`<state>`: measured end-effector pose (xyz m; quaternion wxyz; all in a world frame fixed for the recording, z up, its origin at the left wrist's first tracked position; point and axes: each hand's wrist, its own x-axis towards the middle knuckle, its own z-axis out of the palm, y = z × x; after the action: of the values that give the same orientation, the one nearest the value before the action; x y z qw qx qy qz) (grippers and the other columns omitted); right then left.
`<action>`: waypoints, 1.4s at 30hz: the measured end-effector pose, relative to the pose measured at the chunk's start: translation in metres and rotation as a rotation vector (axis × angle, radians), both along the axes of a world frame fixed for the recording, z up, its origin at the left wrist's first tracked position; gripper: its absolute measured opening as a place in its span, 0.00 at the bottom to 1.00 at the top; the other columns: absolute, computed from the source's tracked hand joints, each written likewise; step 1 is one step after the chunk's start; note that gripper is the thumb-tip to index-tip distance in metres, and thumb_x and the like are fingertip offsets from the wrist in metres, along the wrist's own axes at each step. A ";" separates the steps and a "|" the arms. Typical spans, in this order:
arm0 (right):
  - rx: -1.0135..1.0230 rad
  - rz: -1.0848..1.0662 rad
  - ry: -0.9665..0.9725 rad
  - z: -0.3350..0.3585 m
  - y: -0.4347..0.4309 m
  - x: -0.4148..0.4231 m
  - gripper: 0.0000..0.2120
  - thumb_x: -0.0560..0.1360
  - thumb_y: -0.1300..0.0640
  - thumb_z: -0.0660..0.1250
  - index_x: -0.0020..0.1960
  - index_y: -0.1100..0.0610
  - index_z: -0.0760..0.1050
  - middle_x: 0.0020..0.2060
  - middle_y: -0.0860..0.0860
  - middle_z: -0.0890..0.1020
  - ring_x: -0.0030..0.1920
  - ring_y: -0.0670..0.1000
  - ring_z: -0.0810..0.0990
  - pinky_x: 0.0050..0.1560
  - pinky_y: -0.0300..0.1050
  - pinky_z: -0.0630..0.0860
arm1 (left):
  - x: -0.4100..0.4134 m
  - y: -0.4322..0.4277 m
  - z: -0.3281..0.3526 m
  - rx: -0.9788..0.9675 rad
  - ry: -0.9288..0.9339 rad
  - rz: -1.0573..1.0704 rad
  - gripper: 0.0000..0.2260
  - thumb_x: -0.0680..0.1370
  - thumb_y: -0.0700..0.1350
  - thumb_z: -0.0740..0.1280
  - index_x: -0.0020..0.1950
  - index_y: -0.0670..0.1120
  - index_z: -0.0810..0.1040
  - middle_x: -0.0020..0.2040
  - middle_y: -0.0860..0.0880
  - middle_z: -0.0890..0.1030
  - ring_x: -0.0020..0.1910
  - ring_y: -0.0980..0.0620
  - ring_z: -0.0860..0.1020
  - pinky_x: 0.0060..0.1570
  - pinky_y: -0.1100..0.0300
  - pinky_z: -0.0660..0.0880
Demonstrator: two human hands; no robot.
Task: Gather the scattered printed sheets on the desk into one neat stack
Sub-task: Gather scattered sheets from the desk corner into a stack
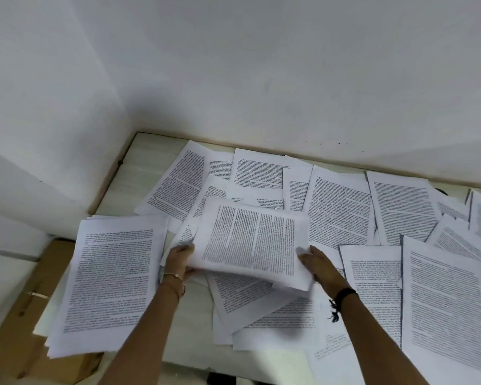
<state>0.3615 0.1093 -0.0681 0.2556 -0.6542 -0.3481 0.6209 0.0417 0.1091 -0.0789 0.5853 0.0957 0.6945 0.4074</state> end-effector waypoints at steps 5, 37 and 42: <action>-0.008 -0.103 -0.167 -0.006 0.003 -0.030 0.22 0.74 0.47 0.69 0.60 0.57 0.68 0.56 0.54 0.78 0.54 0.55 0.78 0.56 0.51 0.76 | 0.007 0.001 -0.030 -0.131 0.340 -0.394 0.16 0.77 0.43 0.60 0.63 0.39 0.70 0.62 0.37 0.74 0.59 0.36 0.74 0.56 0.42 0.75; 0.153 0.377 -0.016 0.008 -0.015 -0.281 0.27 0.75 0.57 0.68 0.70 0.58 0.62 0.59 0.52 0.76 0.61 0.55 0.76 0.63 0.56 0.74 | -0.191 -0.114 0.034 0.039 0.404 0.126 0.20 0.71 0.25 0.62 0.61 0.36 0.75 0.60 0.36 0.76 0.53 0.47 0.73 0.55 0.57 0.70; 0.192 0.488 -0.135 0.003 -0.021 -0.326 0.22 0.77 0.64 0.63 0.69 0.59 0.62 0.51 0.55 0.79 0.51 0.57 0.79 0.47 0.40 0.77 | -0.202 -0.138 0.030 -0.039 0.576 0.209 0.21 0.71 0.25 0.55 0.58 0.38 0.76 0.55 0.40 0.78 0.49 0.48 0.73 0.37 0.70 0.71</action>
<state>0.0360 0.0882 -0.0652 0.1356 -0.5634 -0.5691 0.5833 -0.1598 -0.0291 -0.0493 0.3210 0.1239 0.8455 0.4083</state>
